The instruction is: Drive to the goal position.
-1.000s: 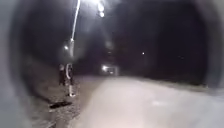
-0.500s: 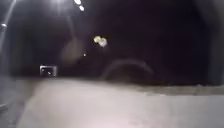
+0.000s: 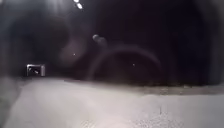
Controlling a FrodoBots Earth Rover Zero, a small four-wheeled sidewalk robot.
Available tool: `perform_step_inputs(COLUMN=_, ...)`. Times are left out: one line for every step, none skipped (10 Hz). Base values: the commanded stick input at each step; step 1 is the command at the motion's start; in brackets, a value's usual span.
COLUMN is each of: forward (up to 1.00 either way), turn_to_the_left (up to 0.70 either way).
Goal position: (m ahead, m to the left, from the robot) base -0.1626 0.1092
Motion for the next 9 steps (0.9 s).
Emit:
perform_step_inputs(forward=0.98, turn_to_the_left=0.0)
perform_step_inputs(forward=0.48, turn_to_the_left=0.0)
perform_step_inputs(forward=0.0, turn_to_the_left=0.0)
perform_step_inputs(forward=0.0, turn_to_the_left=0.0)
perform_step_inputs(forward=0.0, turn_to_the_left=0.0)
perform_step_inputs(forward=0.0, turn_to_the_left=0.0)
perform_step_inputs(forward=0.0, turn_to_the_left=0.0)
perform_step_inputs(forward=0.0, turn_to_the_left=0.0)
perform_step_inputs(forward=0.0, turn_to_the_left=0.0)
